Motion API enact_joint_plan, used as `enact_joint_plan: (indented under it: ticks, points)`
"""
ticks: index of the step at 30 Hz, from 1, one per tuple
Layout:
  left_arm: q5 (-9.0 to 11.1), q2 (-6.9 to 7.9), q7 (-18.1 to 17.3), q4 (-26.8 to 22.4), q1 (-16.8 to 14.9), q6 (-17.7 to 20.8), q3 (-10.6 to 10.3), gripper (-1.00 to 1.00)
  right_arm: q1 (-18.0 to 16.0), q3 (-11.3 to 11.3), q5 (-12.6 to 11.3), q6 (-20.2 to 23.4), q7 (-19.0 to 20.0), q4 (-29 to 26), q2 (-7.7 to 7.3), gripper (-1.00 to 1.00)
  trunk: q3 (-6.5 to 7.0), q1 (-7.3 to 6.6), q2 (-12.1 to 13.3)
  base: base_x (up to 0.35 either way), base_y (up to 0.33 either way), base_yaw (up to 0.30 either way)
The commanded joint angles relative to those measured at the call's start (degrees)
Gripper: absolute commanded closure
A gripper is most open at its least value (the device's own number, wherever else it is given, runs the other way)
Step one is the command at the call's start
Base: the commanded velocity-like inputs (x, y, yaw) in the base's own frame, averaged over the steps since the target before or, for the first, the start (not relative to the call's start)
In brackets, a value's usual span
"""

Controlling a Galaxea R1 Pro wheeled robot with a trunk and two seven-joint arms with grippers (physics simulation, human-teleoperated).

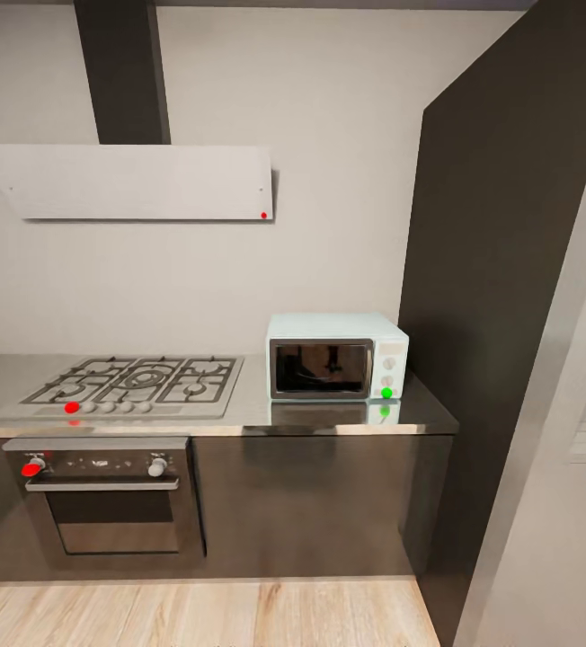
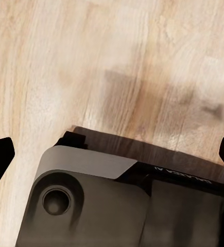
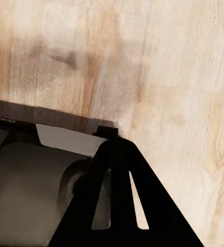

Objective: In the kitchen, take the popcorn bag from the countertop, put it into the microwave, and heat it until the popcorn is cooked so the cooked popcorn ends up inside the bag.

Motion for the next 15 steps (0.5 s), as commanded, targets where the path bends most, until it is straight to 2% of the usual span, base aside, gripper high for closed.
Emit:
enact_joint_plan:
  ticks: [1, 2, 3, 15]
  points:
    - [0.4, -0.01, 0.2, 0.0, 0.0, -0.1, -0.5, -1.0, -0.1, -0.5, 0.2, 0.6, -1.6, 0.2, -0.01, 1.0, -0.08, 0.0, -0.1, 0.0, 0.0, 0.0]
    - [0.4, -0.01, 0.2, 0.0, 0.0, -0.1, -0.5, -1.0, -0.1, -0.6, 0.2, 1.9, -4.5, 0.2, 0.06, 1.0, -0.08, 0.0, -0.1, 0.0, 0.0, 0.0]
    - [-0.7, 4.48, -0.1, -0.6, 0.0, 0.7, -1.2, -1.0, -0.1, -1.0, -3.2, 3.4, -7.9, 0.0, 2.97, 1.0, -0.08, 0.0, -0.1, 0.0, 0.0, 0.0]
    - [-0.7, 4.48, -0.1, -0.6, 0.0, 0.7, -1.2, -1.0, -0.1, -0.9, -3.2, 3.4, -7.9, 0.0, 2.94, 1.0, -0.08, 0.0, -0.1, 0.0, 0.0, 0.0]
